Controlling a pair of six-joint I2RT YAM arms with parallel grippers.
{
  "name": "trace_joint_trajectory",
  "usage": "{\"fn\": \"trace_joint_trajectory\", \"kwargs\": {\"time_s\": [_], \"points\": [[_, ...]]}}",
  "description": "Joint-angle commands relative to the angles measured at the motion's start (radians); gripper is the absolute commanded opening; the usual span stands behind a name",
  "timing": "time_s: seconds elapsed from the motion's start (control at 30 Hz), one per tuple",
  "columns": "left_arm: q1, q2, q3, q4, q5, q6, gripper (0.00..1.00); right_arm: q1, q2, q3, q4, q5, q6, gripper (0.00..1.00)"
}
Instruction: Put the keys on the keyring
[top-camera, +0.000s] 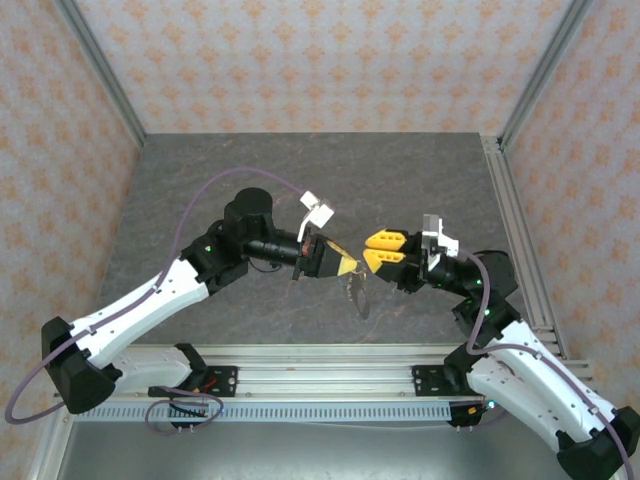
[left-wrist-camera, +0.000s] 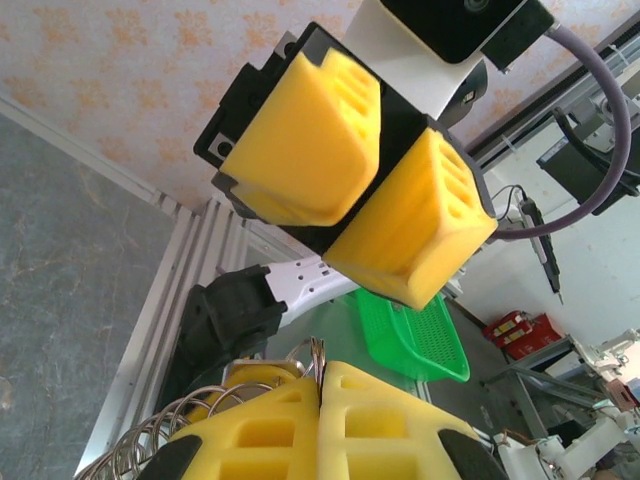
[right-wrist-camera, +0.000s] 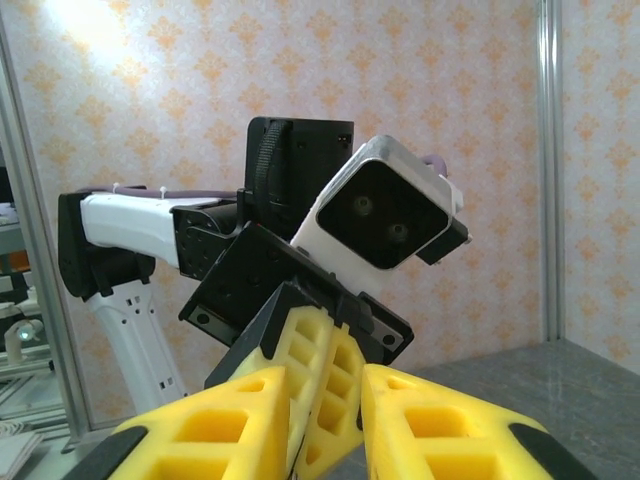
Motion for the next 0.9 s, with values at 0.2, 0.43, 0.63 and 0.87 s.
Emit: {"fn": "trace_joint_trajectory", "kwargs": {"time_s": [0.2,0.43,0.63,0.87], "points": [[-0.009,-0.012,-0.018,0.098,0.051,-0.044,0.00,0.002,-0.056,0.108,-0.272,0.094,-0.120,0.33],[-0.011,0.004,-0.083,0.253,0.048,-0.220,0.00,0.002,-0.134,0.209,-0.637,0.159,-0.193,0.37],[-0.011,0.018,-0.054,0.192,0.056,-0.326,0.00,0.002,-0.147,0.238,-0.792,0.213,-0.237,0.37],[-0.012,0.107,-0.121,0.477,0.068,-0.642,0.00,0.002,-0.128,0.249,-0.853,0.257,-0.291,0.36]]}}
